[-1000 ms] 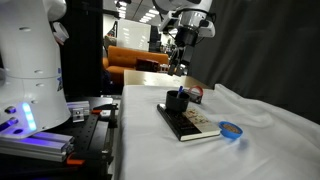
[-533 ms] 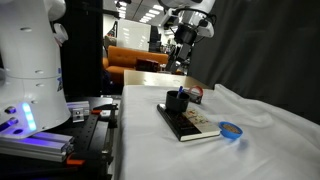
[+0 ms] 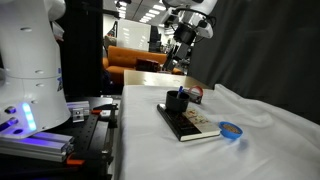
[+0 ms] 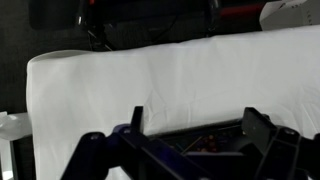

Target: Remove the black cup from the book and place it on the table

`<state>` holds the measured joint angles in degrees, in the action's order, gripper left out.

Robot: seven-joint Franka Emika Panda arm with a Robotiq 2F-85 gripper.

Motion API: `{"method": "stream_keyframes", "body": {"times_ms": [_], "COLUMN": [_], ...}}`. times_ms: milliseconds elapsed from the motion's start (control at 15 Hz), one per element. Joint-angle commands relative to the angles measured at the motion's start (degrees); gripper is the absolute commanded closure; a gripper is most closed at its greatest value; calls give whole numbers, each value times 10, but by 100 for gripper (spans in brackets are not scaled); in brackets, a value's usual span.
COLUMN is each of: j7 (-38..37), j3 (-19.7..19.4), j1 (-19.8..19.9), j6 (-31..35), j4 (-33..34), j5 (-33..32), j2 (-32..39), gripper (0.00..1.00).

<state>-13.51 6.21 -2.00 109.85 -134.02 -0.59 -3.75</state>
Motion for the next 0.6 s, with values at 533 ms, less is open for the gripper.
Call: {"method": "stream_keyframes", "body": {"times_ms": [533], "j7": [-1], "j3": [-6], "j1": [-8], "j6": [2], "j4": [2], "j5": [16], "j2": [2], "gripper": [0]}}
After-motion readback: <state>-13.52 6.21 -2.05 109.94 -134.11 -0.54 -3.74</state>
